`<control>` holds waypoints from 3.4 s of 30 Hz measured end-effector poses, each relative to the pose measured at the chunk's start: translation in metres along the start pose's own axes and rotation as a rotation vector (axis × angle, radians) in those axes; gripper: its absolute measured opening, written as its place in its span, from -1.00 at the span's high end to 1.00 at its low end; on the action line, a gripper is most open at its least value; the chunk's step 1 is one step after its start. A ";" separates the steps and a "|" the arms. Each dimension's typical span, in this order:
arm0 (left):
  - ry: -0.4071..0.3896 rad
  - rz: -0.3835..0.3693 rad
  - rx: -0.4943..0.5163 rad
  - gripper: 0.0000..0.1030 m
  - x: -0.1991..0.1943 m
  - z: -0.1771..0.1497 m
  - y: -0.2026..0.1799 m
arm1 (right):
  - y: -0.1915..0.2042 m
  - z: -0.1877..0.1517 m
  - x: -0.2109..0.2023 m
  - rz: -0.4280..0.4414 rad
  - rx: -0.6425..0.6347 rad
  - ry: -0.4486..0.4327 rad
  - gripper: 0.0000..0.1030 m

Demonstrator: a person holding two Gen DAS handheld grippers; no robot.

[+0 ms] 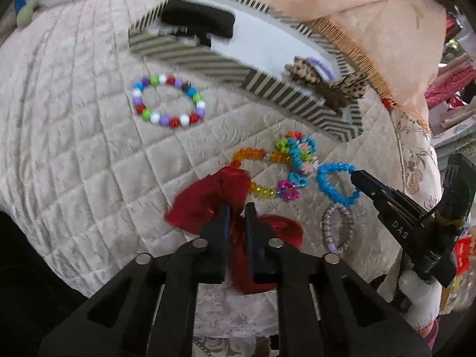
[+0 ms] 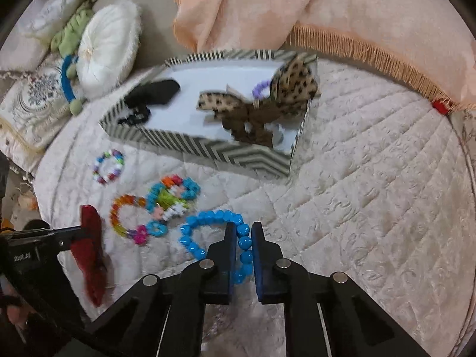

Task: Organize jewelry
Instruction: 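Close left tool on red bow while right tool closes on blue bracelet, then carry red bow in left tool and blue bracelet in right tool over tray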

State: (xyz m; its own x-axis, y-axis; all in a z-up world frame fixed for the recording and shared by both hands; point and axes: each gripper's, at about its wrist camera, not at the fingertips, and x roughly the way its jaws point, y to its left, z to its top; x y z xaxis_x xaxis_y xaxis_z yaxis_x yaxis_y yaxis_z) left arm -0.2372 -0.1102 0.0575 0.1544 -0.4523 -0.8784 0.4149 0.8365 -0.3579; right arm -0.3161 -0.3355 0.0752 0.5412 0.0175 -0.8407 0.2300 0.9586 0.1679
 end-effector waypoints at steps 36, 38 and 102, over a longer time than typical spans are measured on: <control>-0.140 -0.014 0.028 0.87 -0.061 0.029 0.005 | -0.010 0.006 0.026 0.010 0.023 0.060 0.79; -0.152 -0.006 0.037 0.87 -0.064 0.031 0.005 | -0.013 0.013 0.009 0.038 0.046 0.019 0.79; -0.144 0.105 0.062 0.87 0.040 0.202 -0.023 | 0.009 0.203 0.087 0.096 0.014 -0.031 0.79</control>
State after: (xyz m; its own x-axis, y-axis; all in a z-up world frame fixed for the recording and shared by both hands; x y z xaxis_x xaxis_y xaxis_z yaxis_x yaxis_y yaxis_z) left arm -0.0597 -0.2102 0.0950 0.3243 -0.4070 -0.8539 0.4438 0.8627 -0.2426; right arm -0.1024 -0.3830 0.1085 0.5861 0.1000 -0.8040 0.1873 0.9488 0.2545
